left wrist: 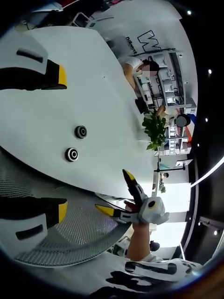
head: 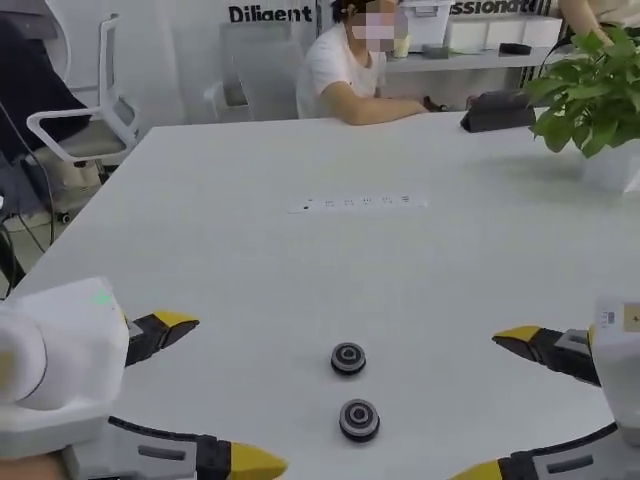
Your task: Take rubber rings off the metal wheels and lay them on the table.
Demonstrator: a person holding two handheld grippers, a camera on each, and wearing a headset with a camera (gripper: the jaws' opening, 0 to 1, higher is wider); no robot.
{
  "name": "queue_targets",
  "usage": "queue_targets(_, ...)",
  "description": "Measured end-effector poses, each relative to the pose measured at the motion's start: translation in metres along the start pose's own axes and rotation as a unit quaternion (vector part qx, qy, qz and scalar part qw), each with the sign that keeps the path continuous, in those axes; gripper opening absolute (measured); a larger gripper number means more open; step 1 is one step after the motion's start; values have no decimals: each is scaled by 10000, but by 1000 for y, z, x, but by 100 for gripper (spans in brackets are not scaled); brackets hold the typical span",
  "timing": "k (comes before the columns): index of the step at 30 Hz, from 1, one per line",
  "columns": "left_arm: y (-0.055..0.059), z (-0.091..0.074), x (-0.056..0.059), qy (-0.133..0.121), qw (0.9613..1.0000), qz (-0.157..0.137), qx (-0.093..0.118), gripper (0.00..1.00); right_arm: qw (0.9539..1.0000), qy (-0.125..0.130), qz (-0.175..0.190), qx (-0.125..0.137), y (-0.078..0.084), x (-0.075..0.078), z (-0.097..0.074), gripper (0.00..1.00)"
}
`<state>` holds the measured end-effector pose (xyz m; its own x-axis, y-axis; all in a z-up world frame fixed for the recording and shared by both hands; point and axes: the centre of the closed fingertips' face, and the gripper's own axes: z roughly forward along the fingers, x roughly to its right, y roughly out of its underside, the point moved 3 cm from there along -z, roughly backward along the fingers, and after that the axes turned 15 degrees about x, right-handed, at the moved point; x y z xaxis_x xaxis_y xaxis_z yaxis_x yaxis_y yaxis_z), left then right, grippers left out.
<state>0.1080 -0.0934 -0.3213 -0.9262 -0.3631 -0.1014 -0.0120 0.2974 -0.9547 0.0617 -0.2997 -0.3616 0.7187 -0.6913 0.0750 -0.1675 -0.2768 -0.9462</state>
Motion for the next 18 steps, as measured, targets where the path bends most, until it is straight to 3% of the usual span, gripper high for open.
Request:
queue_targets(13,-2,16,2,208,9996,183,-22,94,9995,-210,59,218,-14,-2,18,95)
queue_targets(18,1,18,0,247,9996,111,-30,94,9994,-293,-66,165,-11,-1,22,93)
